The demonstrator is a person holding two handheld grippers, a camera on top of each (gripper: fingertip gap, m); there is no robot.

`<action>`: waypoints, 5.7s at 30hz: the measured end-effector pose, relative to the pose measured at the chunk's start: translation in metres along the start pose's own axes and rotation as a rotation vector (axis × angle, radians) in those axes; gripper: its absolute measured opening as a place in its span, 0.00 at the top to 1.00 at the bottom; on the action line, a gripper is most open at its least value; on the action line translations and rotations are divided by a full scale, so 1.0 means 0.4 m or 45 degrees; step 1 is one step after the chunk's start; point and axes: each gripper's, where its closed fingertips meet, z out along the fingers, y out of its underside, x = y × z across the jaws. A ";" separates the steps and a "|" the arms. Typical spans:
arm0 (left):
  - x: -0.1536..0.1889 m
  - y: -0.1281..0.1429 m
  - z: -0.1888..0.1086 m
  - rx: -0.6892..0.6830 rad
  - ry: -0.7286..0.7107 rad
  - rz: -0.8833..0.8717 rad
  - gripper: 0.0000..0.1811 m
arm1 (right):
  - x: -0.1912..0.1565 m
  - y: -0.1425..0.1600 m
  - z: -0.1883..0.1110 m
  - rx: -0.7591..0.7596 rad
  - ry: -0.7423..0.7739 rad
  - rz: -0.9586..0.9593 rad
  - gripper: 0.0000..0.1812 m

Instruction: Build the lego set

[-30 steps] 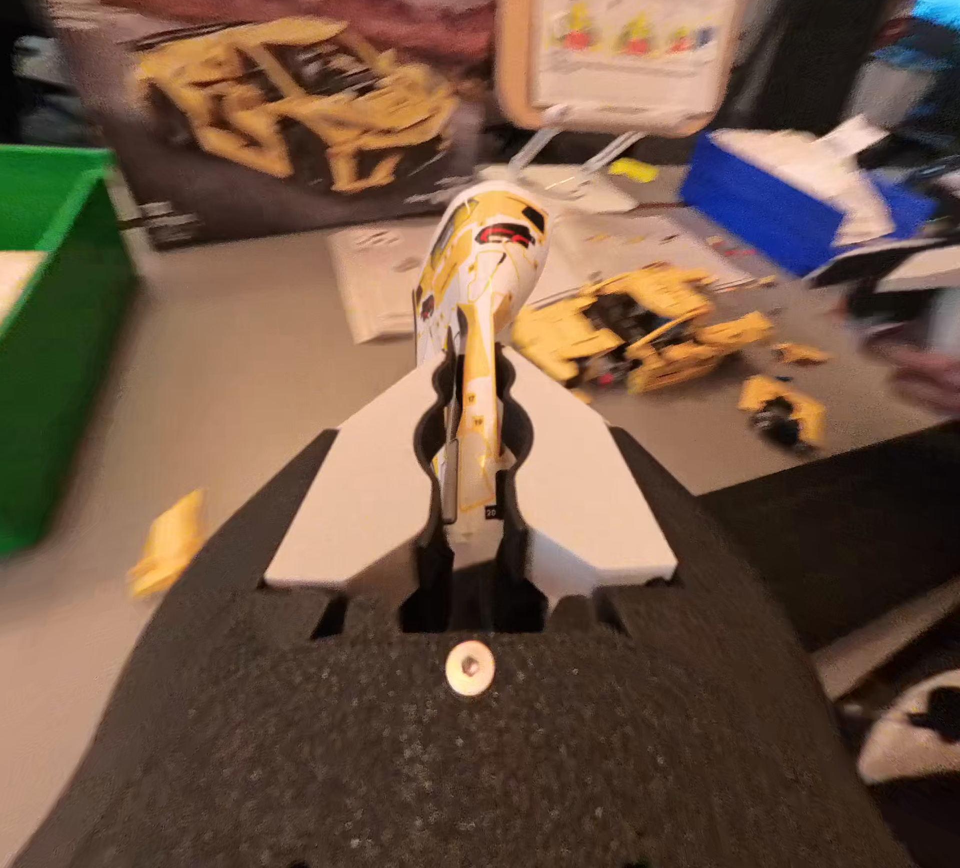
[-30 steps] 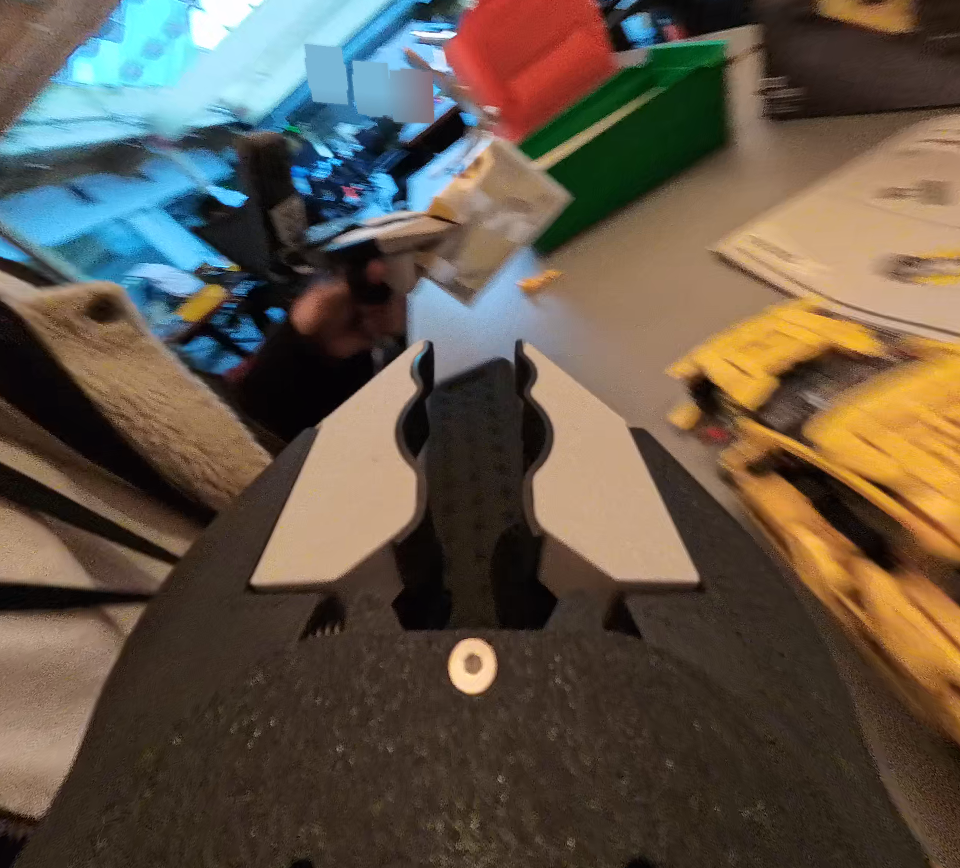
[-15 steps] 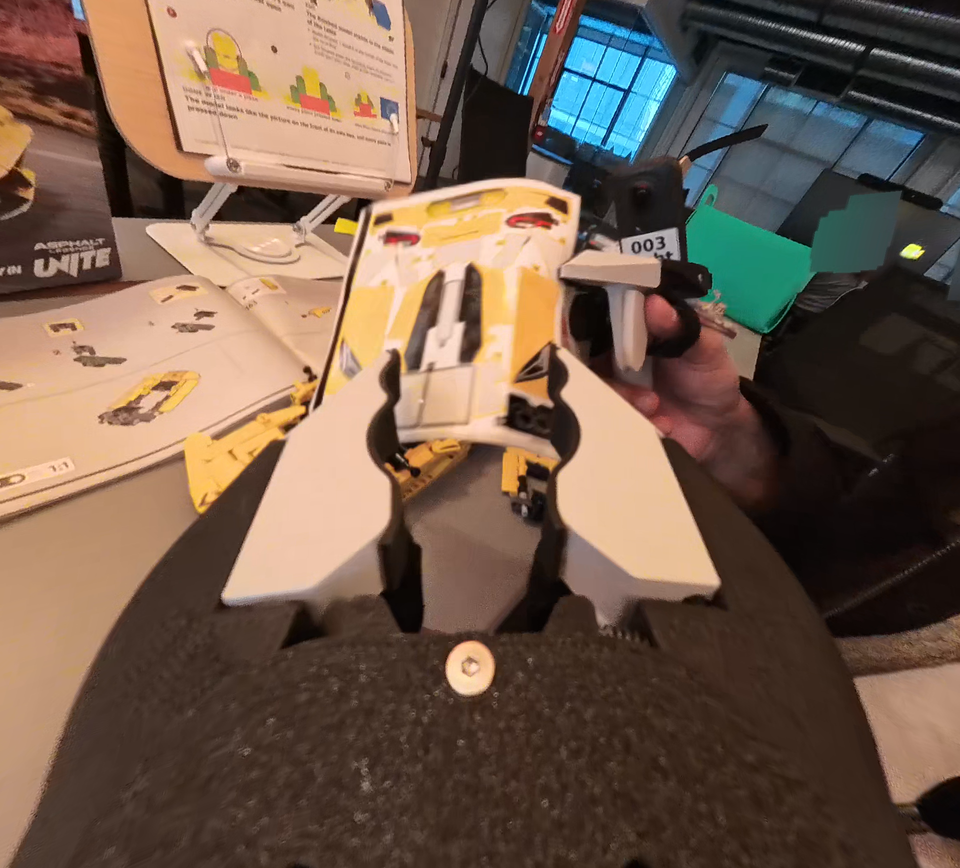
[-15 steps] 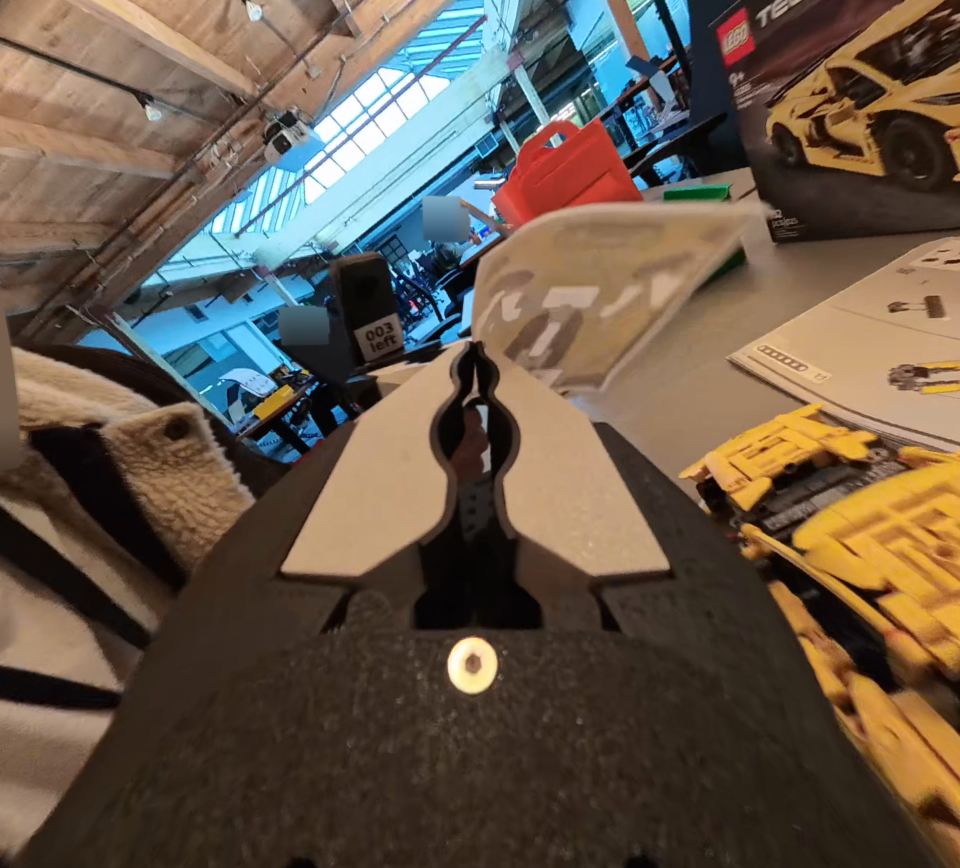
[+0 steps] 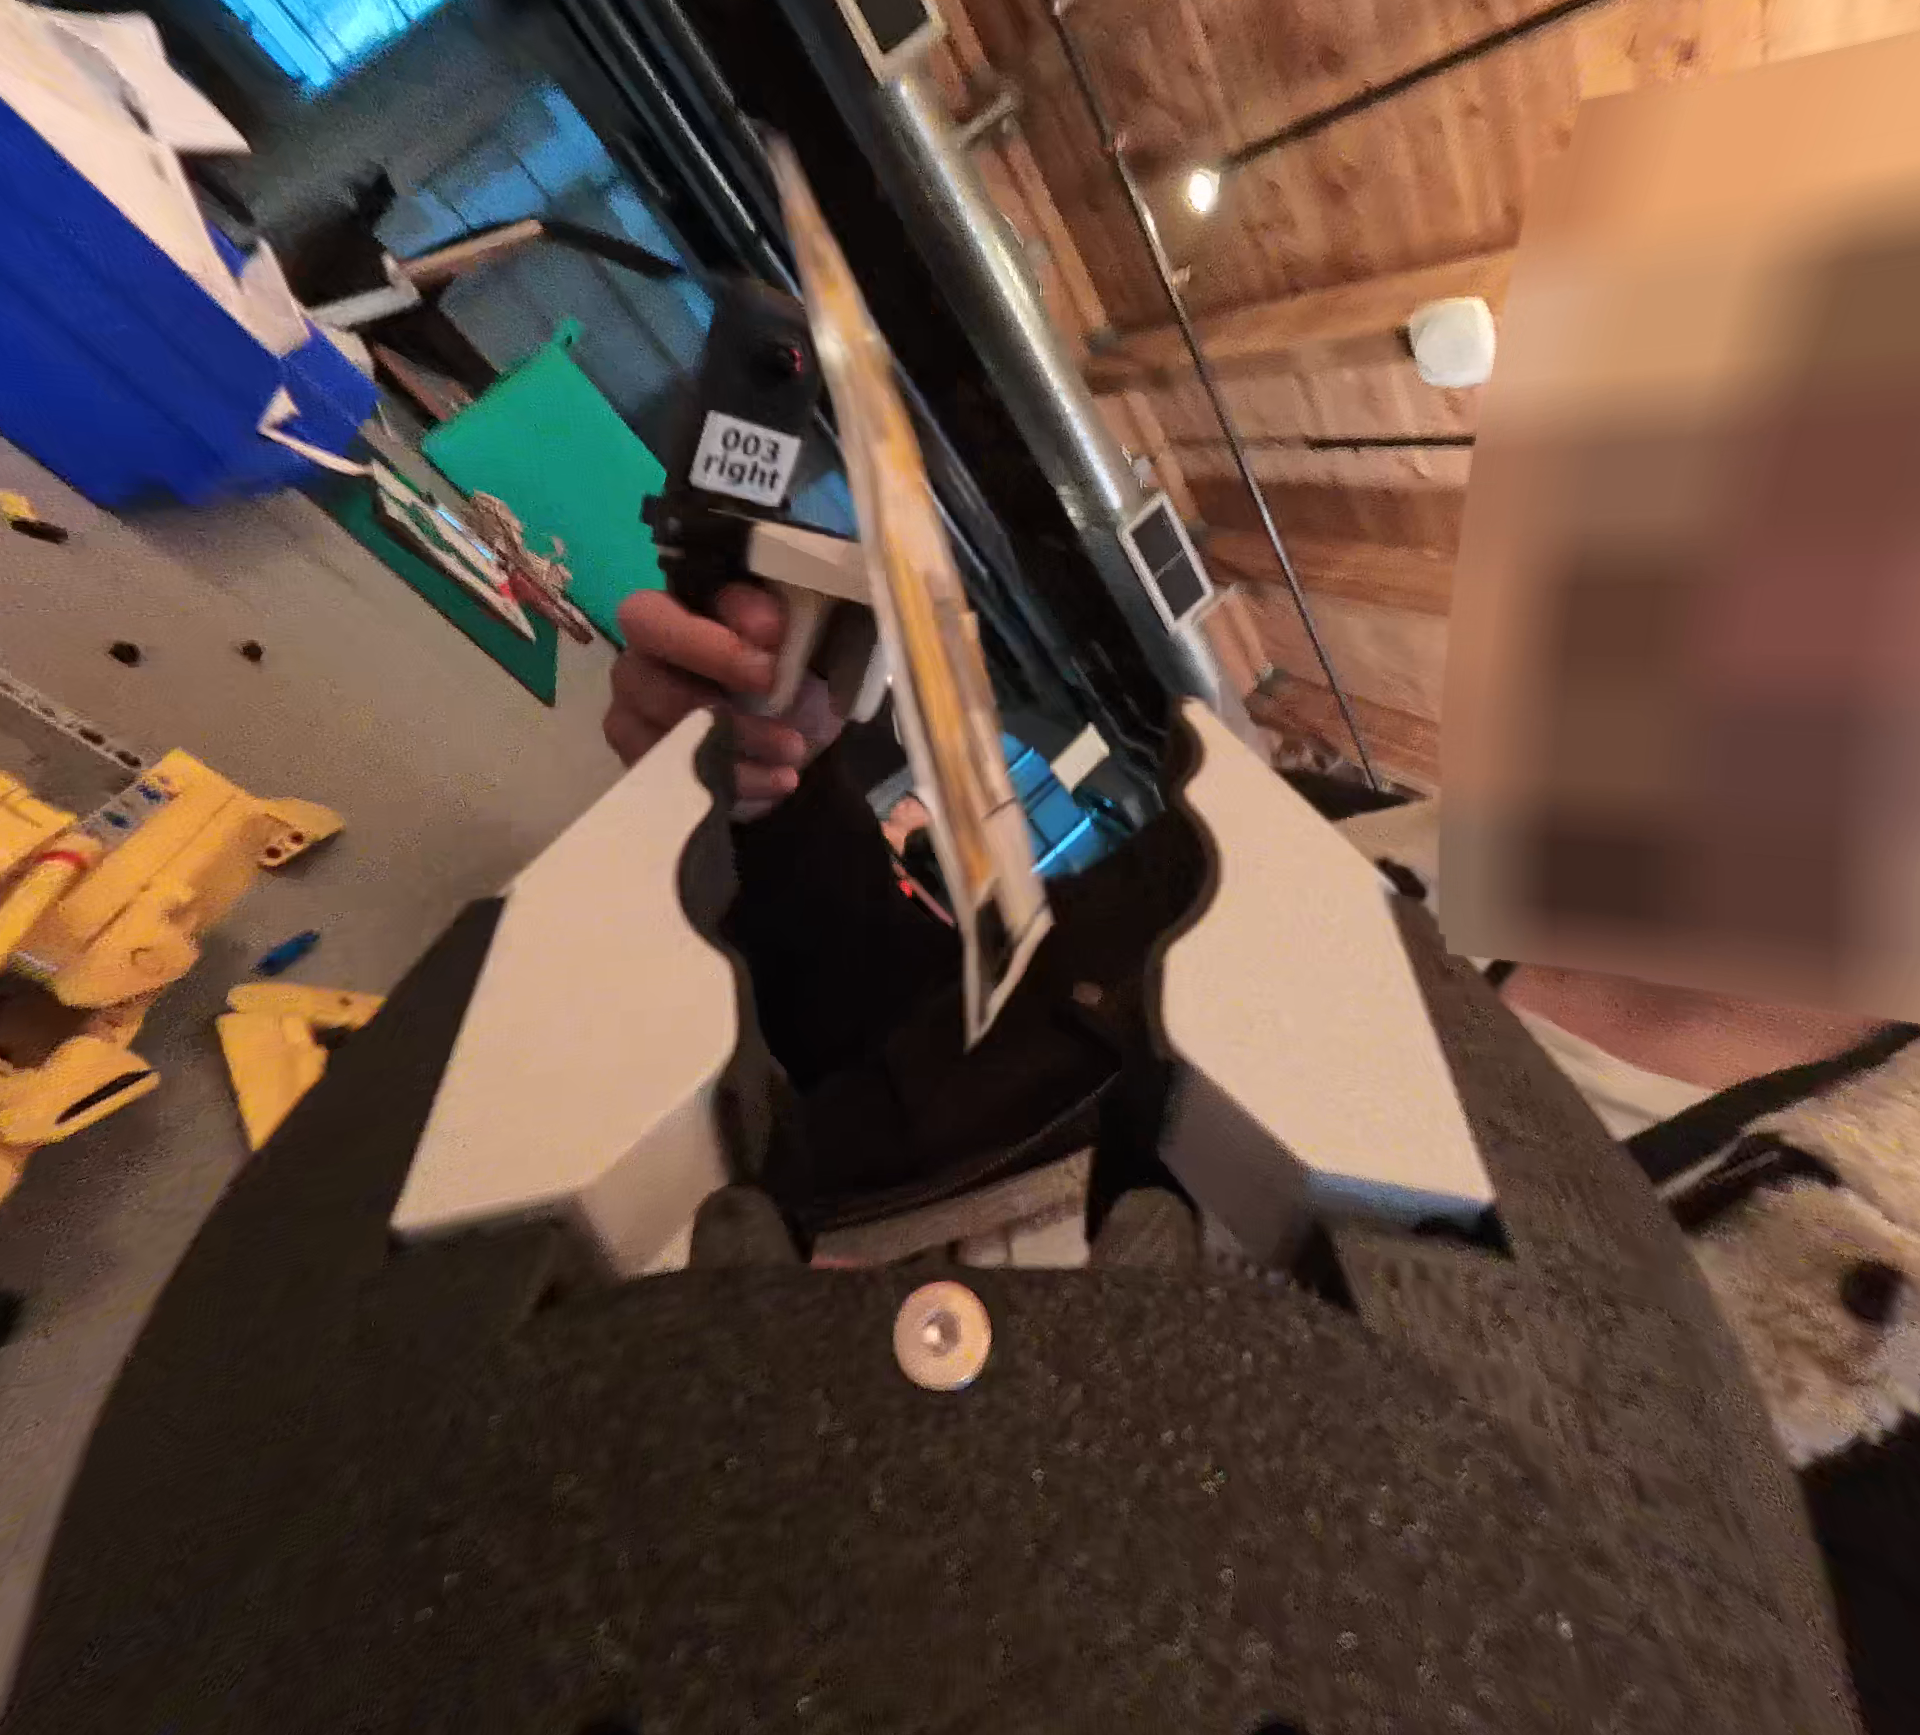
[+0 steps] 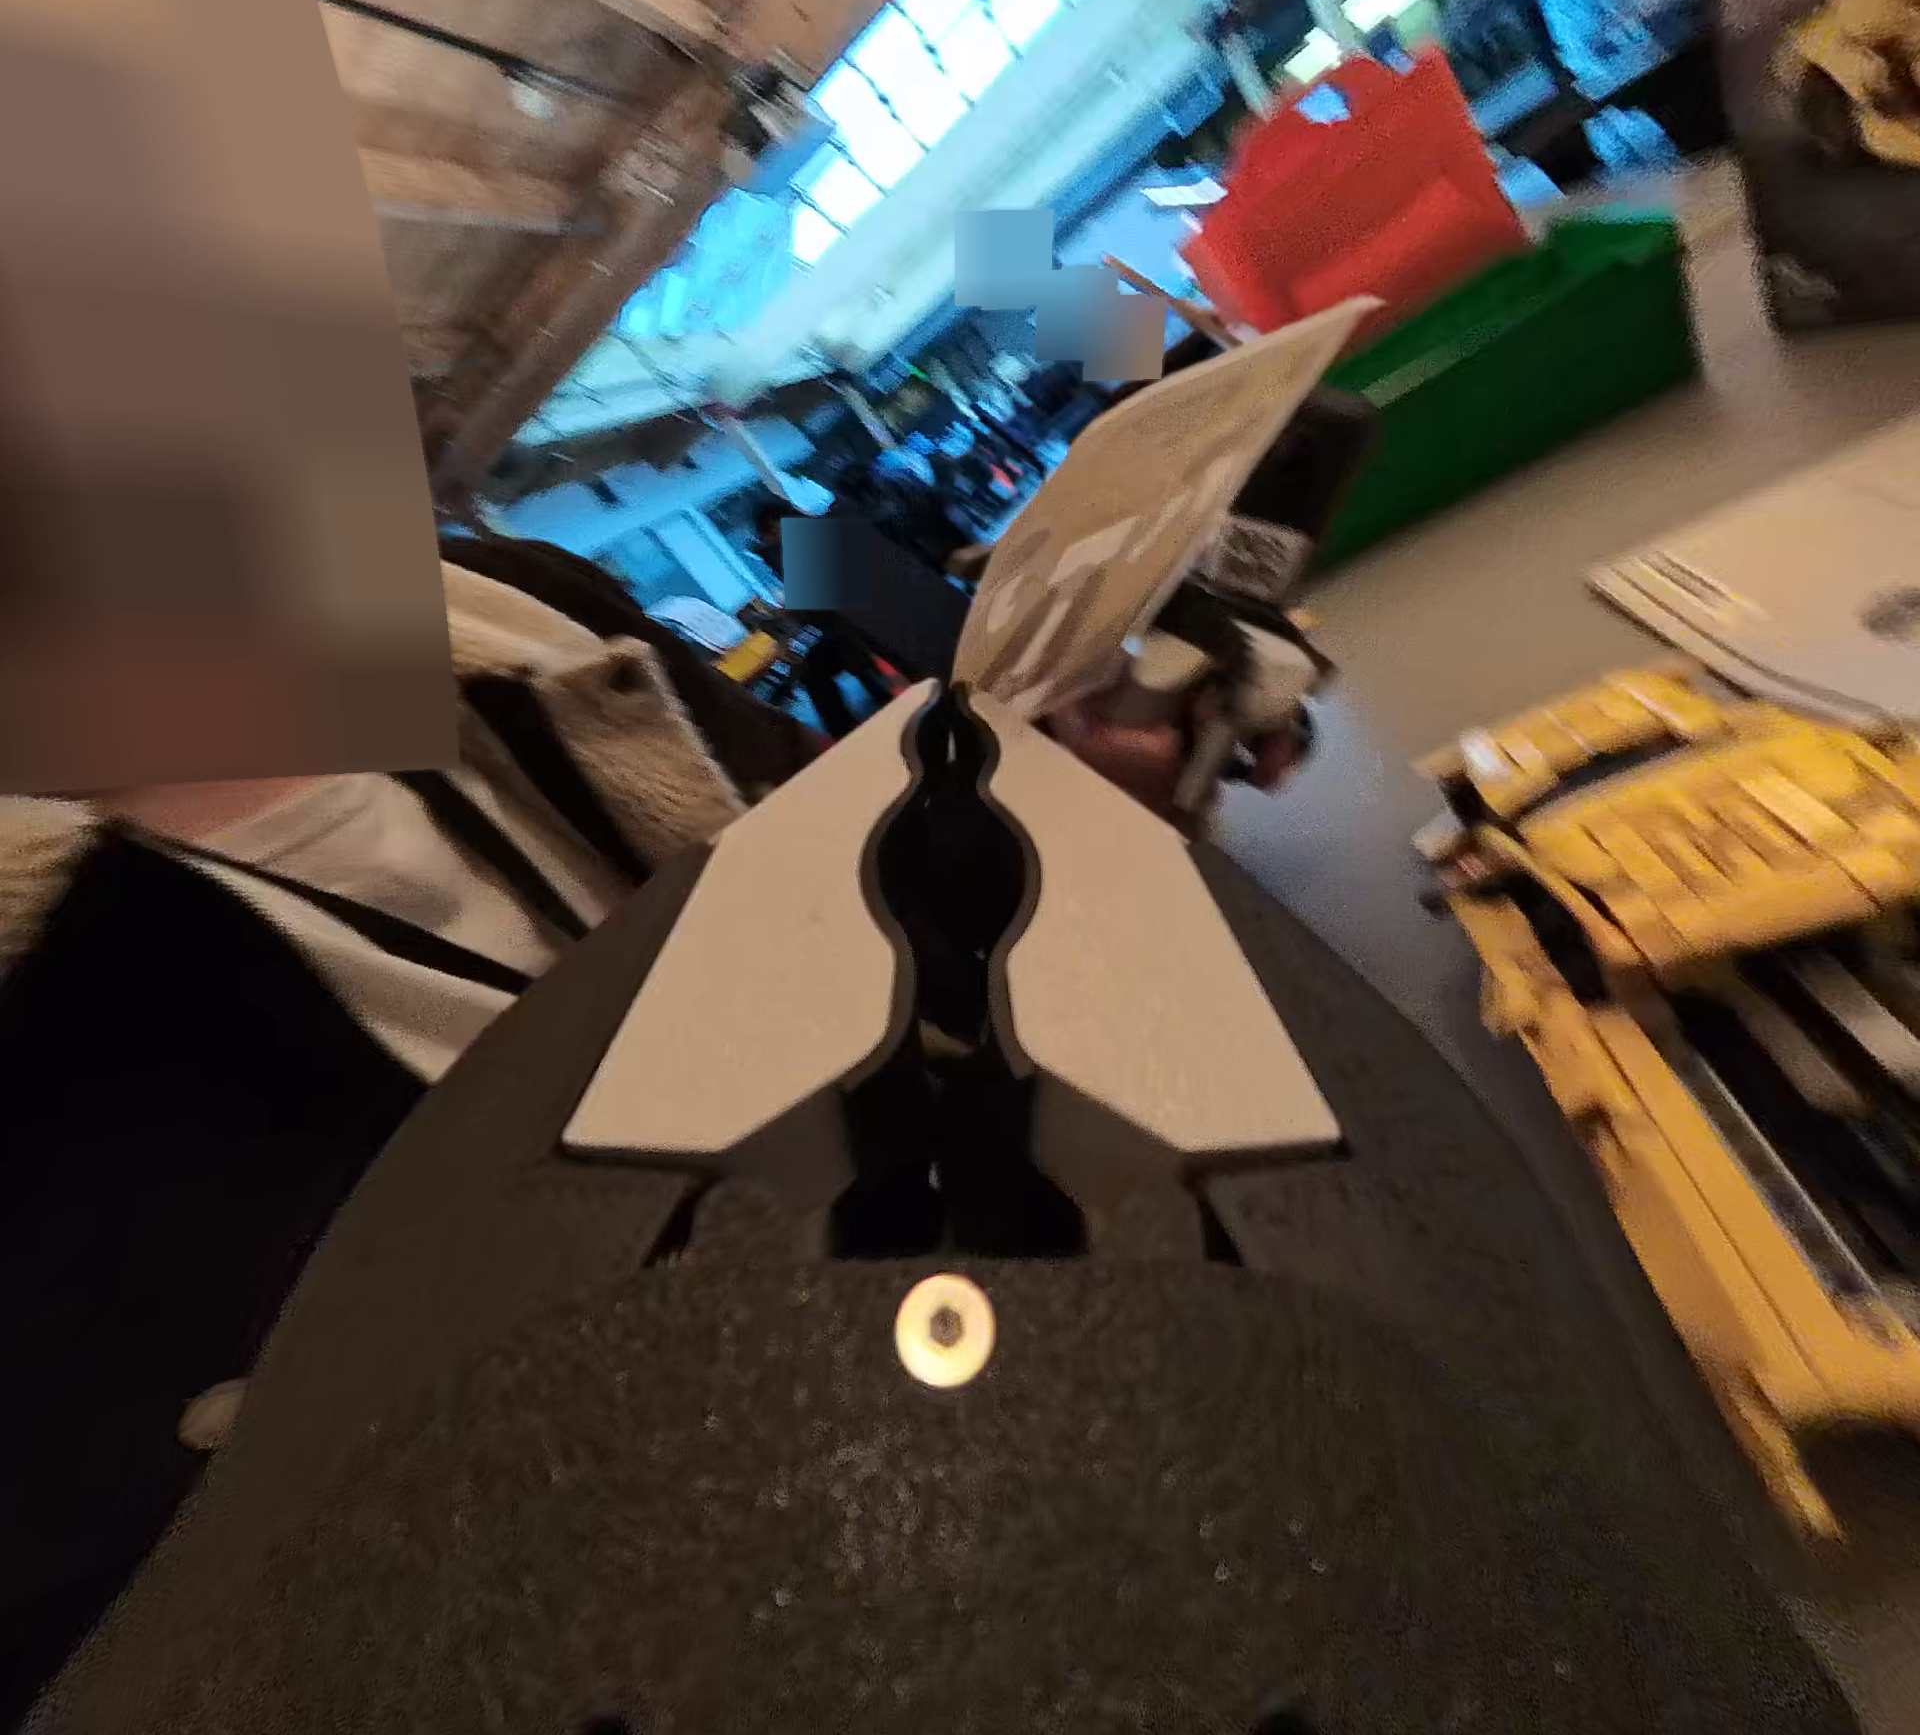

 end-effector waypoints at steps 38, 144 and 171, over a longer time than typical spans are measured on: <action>-0.132 0.045 -0.061 -0.079 -0.375 0.314 1.00 | 0.171 0.148 0.006 0.157 0.297 0.143 1.00; 0.023 0.179 0.009 -0.367 -0.004 0.776 1.00 | -0.001 0.194 0.144 -0.134 0.189 -0.166 0.88; 0.014 0.175 0.005 -0.371 -0.031 0.765 1.00 | 0.039 0.170 0.088 -0.028 0.204 -0.113 0.95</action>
